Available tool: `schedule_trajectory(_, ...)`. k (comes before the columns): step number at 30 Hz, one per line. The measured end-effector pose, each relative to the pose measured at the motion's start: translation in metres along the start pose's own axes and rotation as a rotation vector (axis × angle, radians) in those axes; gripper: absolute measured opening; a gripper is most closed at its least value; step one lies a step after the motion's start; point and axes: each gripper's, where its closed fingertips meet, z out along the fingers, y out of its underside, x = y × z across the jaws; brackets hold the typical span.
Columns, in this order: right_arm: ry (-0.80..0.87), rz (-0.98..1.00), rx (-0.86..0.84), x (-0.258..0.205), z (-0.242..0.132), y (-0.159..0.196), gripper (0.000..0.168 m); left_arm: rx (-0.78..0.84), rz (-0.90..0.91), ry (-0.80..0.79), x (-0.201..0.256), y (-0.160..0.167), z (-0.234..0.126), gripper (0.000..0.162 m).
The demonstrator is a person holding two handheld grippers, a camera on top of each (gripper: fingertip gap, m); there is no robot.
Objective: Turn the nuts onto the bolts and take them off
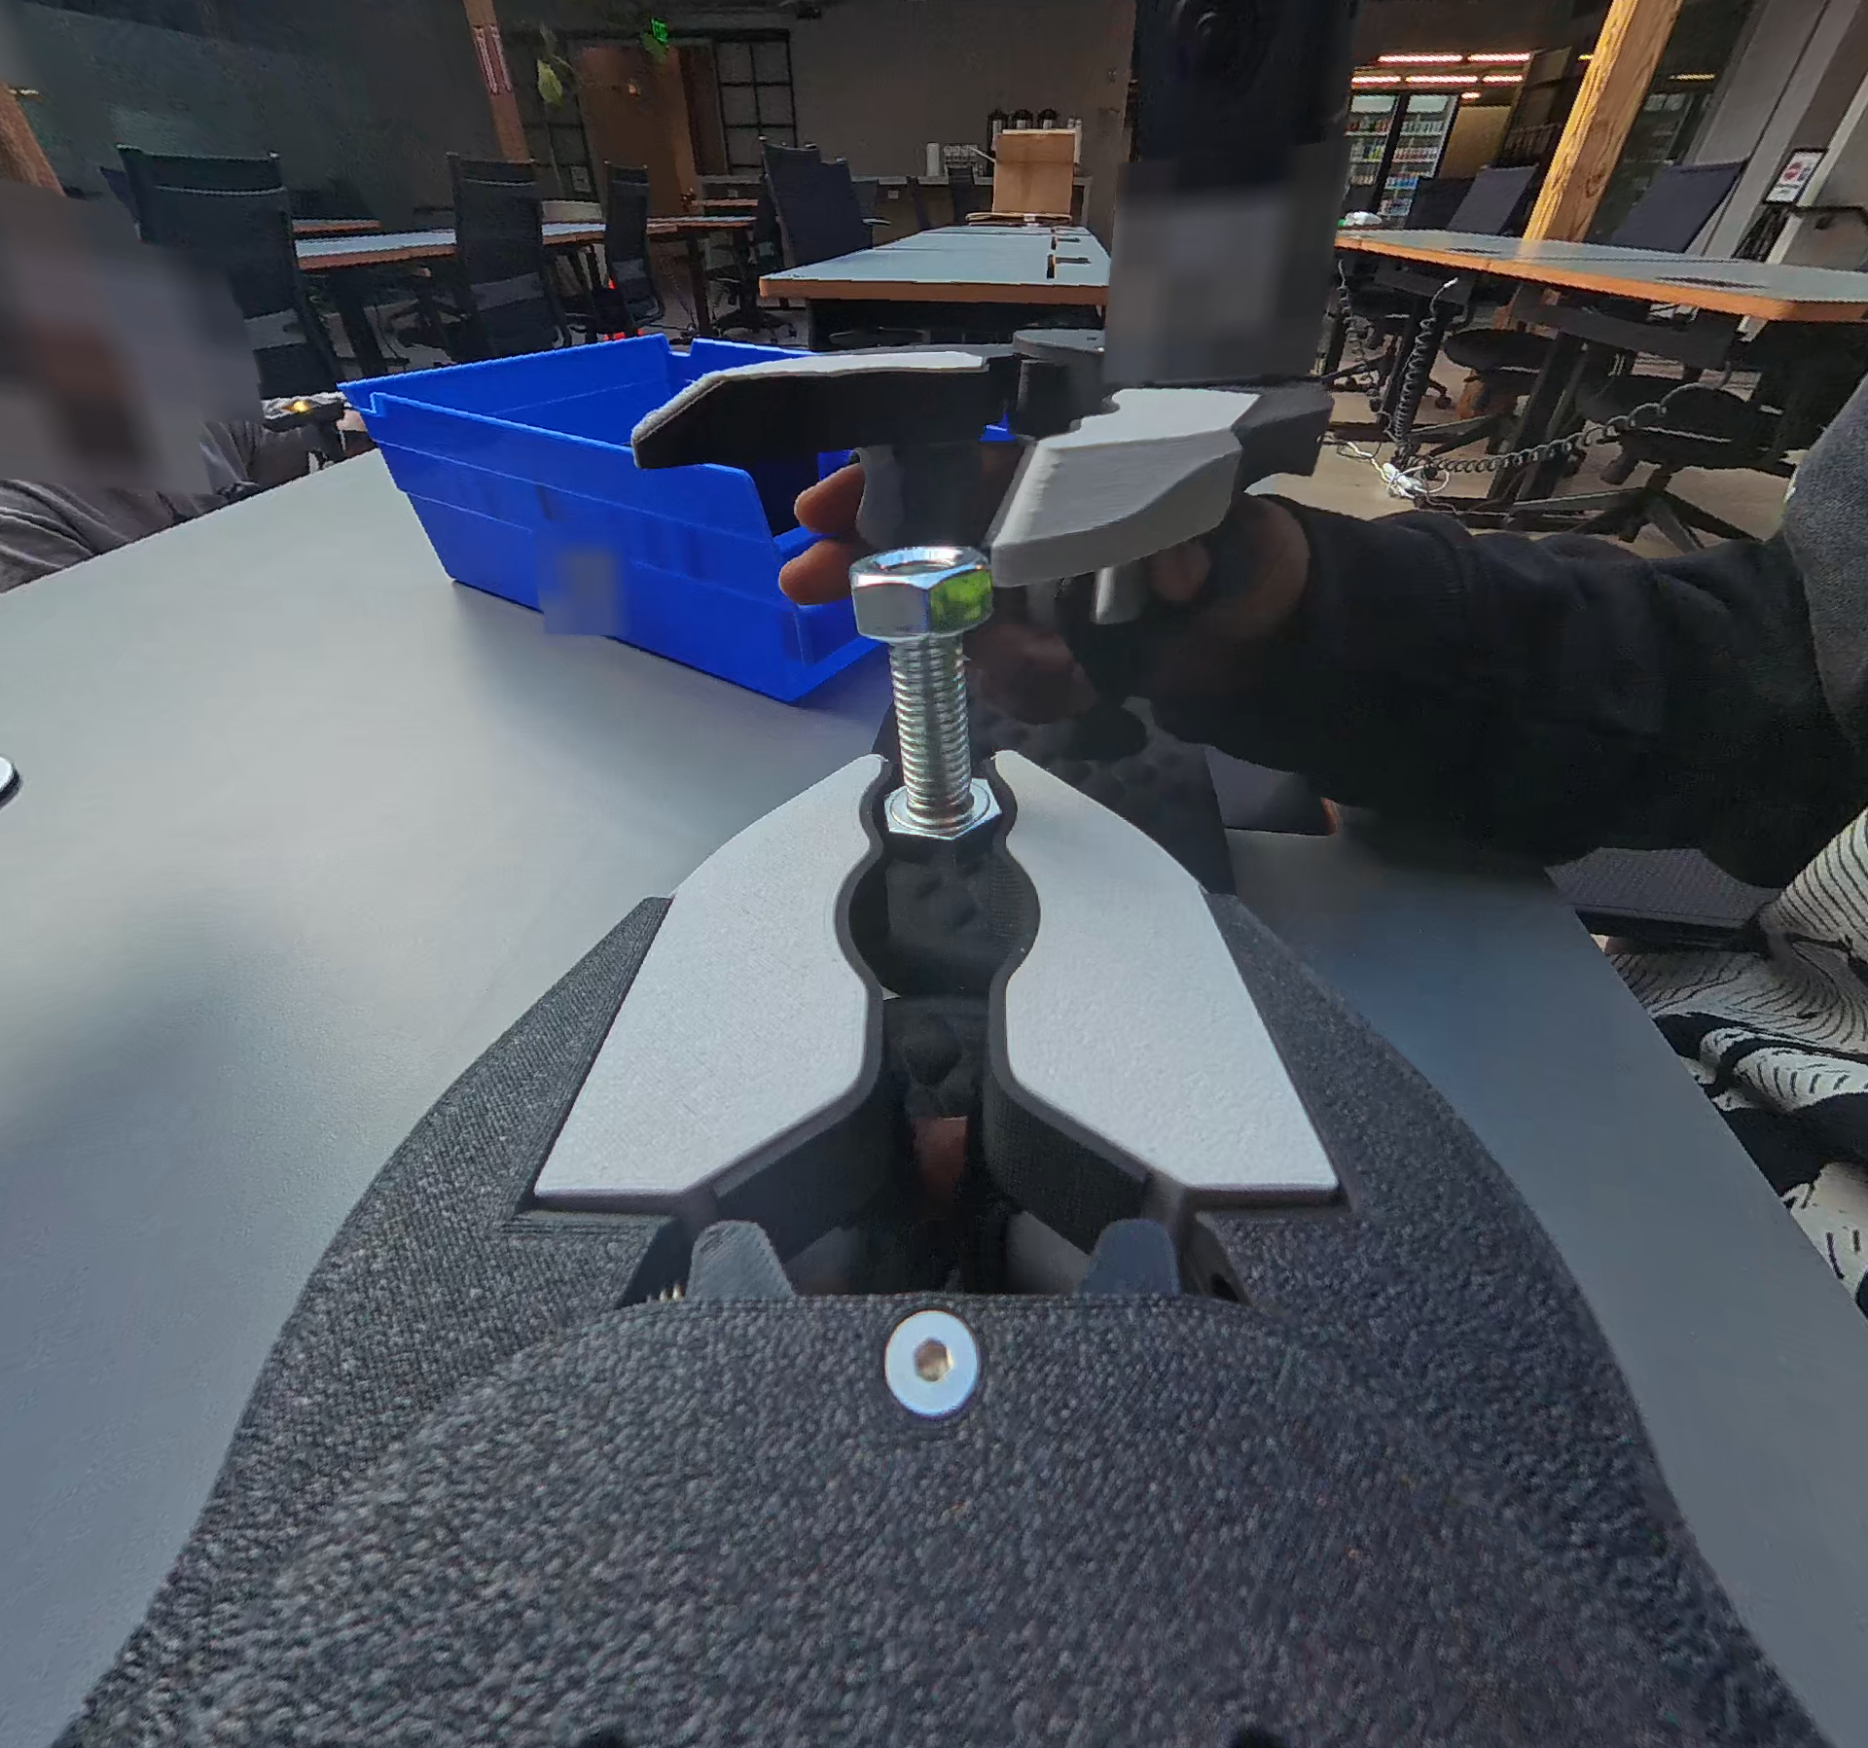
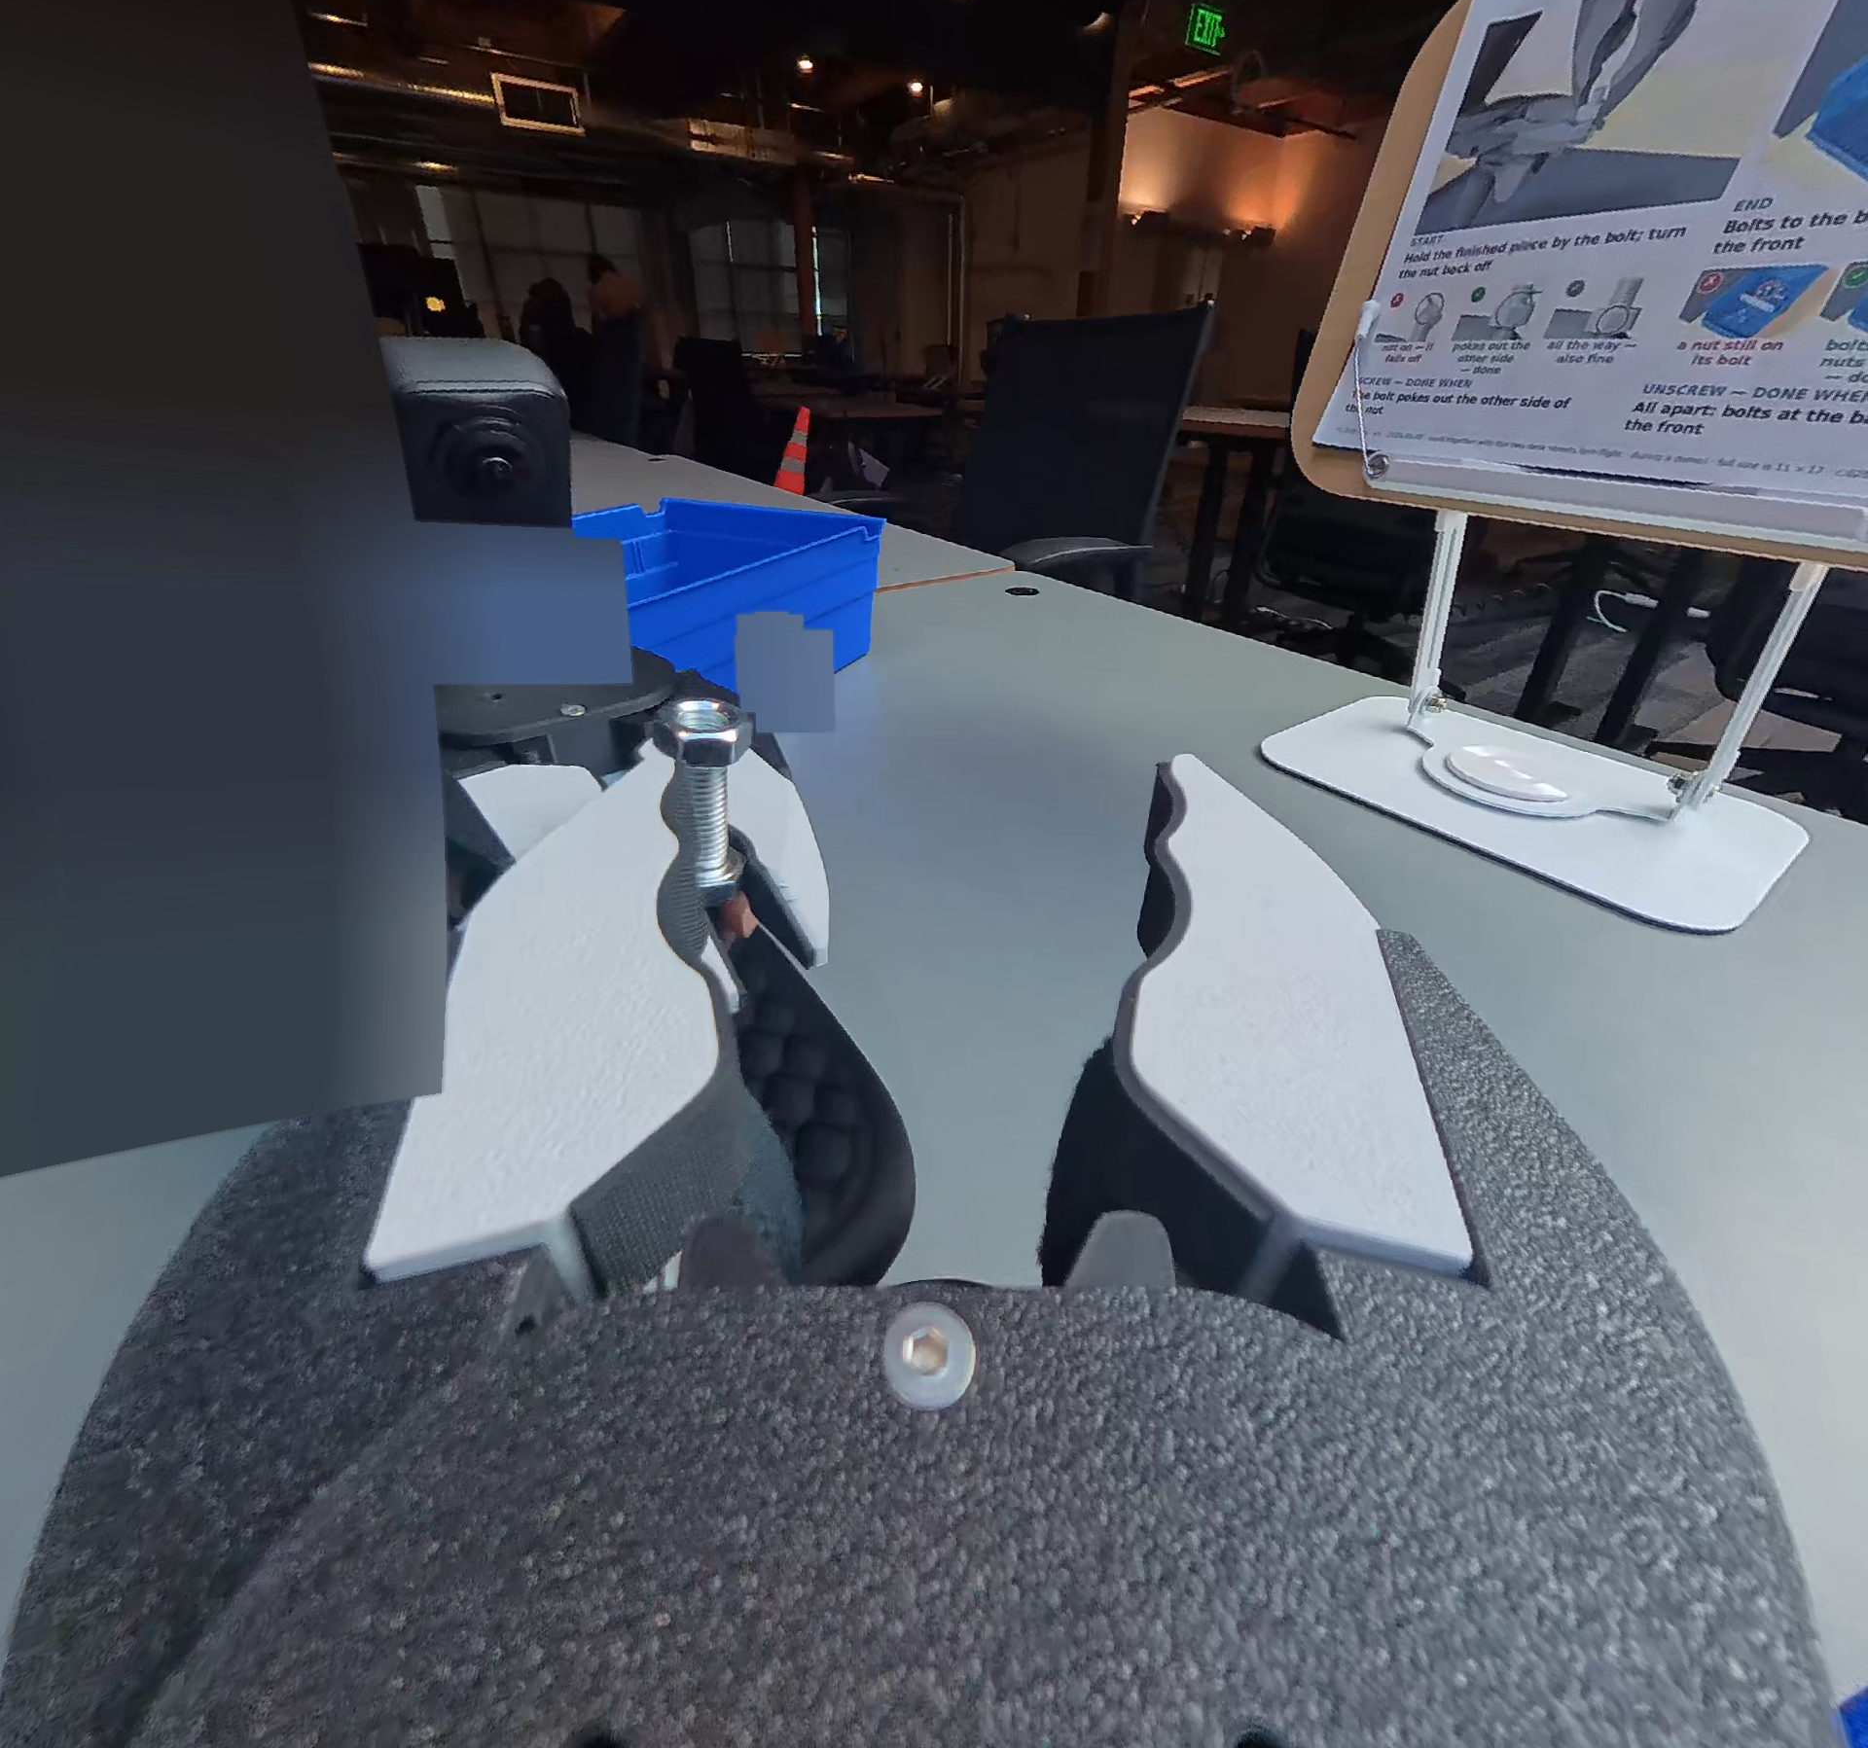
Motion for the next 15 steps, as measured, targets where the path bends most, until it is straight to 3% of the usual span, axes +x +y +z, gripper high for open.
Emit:
schedule_trajectory(11,-0.064,-0.025,-0.009,-0.024,0.040,0.000,0.089,0.000,0.003,0.000,0.000,0.000,0.000,0.015)
schedule_trajectory(15,-0.038,-0.016,-0.015,-0.018,0.039,0.002,0.087,-0.001,0.006,0.001,0.001,0.000,0.000,0.015)
